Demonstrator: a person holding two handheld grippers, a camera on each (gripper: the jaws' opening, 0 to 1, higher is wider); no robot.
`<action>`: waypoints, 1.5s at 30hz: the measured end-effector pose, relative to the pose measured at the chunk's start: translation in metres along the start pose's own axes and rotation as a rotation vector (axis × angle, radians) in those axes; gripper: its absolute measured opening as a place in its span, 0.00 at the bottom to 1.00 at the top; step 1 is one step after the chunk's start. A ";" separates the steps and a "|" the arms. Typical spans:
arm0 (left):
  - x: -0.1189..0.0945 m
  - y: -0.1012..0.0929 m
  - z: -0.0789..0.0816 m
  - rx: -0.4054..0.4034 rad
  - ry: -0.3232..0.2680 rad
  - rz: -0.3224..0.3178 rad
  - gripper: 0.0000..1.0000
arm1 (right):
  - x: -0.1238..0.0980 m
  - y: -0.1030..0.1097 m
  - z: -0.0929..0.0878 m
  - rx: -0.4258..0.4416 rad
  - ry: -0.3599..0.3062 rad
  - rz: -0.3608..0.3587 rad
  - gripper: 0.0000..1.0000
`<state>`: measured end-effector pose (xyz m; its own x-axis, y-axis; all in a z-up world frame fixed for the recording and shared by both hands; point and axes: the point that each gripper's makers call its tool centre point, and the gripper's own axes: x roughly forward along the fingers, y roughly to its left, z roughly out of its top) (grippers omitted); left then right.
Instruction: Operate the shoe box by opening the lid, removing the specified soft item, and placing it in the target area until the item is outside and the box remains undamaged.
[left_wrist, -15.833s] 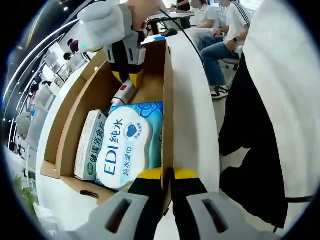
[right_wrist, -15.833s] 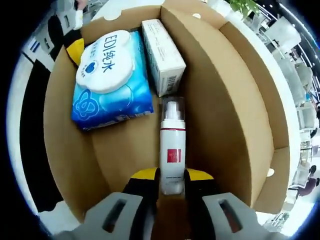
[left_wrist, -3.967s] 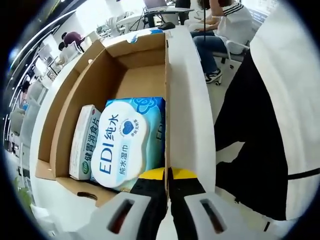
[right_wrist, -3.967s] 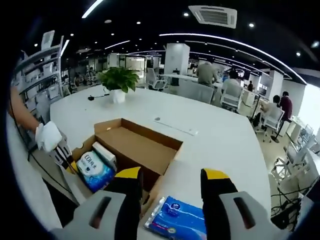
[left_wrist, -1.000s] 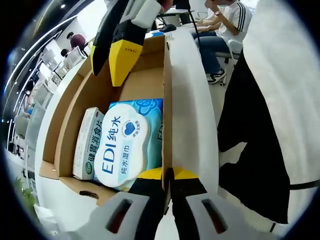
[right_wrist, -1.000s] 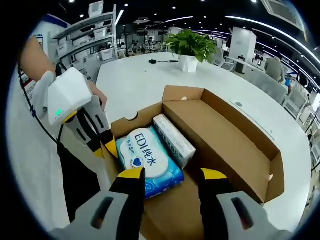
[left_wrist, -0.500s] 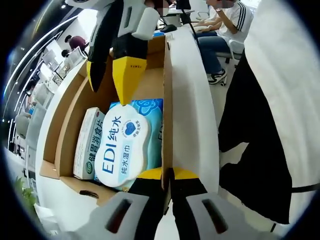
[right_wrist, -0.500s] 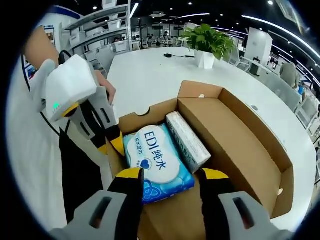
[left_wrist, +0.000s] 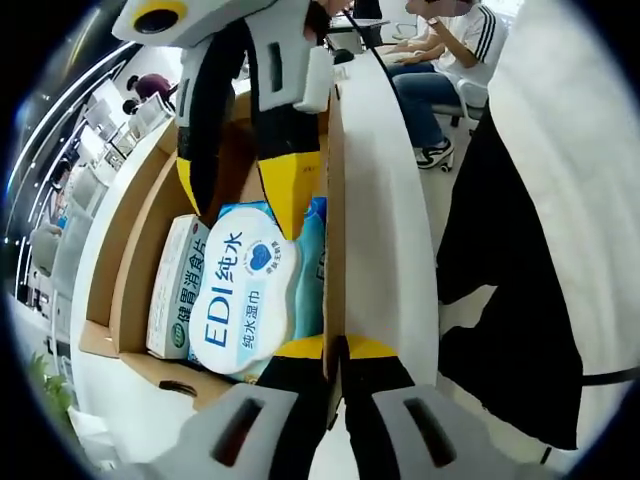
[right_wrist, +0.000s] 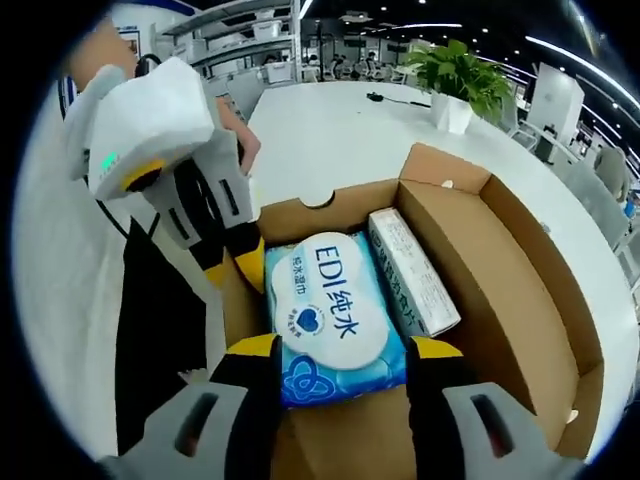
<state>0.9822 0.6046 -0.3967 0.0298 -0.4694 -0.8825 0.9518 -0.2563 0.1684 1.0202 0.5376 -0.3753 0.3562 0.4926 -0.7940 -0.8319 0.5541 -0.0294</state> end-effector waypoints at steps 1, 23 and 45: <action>0.000 0.000 0.000 0.001 0.000 0.000 0.04 | 0.003 -0.001 0.000 -0.001 -0.008 -0.001 0.49; 0.003 0.000 -0.003 0.007 0.002 0.007 0.04 | 0.011 0.004 0.011 0.021 -0.029 0.078 0.53; 0.002 0.000 -0.002 -0.005 0.009 -0.001 0.04 | 0.027 0.006 0.004 -0.064 0.002 0.099 0.54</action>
<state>0.9825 0.6056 -0.3993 0.0315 -0.4613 -0.8867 0.9533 -0.2528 0.1654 1.0269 0.5571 -0.3947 0.2704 0.5410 -0.7964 -0.8884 0.4589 0.0101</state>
